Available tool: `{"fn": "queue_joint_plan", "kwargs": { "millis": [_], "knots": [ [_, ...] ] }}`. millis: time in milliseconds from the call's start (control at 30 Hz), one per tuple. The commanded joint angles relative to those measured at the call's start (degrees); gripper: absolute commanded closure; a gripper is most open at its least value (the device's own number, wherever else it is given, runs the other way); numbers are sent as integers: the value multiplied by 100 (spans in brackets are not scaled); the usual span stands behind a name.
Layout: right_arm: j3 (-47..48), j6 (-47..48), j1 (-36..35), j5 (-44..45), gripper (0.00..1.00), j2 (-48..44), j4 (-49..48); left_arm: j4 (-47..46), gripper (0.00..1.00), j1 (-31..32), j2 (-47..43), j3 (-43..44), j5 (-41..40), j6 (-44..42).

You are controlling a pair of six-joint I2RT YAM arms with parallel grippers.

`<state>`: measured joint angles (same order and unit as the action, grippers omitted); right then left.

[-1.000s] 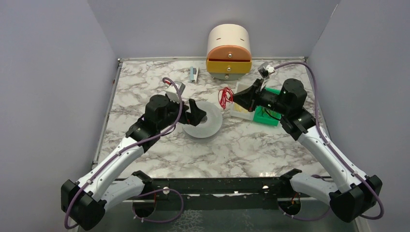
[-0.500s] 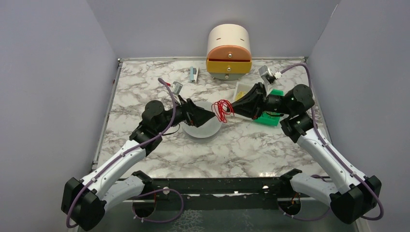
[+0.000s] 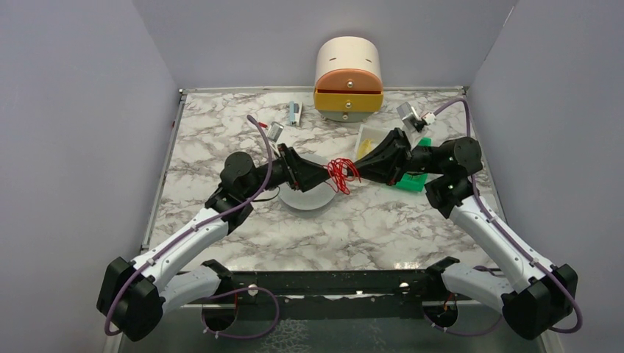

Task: Wrap the cables

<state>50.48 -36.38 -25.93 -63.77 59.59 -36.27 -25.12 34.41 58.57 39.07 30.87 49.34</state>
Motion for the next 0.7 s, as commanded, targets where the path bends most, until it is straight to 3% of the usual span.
{"fn": "queue_joint_plan", "kwargs": {
  "millis": [0,67,167,333,667],
  "knots": [
    [-48,-115,-61,-61,99,-43,-342,-408,22,118,129,139,233,64],
    [-76,-74,-61,2,99,-82,-288,-427,32,173,173,145,253,6],
    [-110,-63,-61,-21,99,-126,-291,-469,62,212,185,135,257,-4],
    [-230,7,-70,0,99,-206,-176,-476,100,241,111,188,287,6],
    [-585,463,-70,631,99,-831,547,-469,100,241,-327,154,116,-181]
  ]
}}
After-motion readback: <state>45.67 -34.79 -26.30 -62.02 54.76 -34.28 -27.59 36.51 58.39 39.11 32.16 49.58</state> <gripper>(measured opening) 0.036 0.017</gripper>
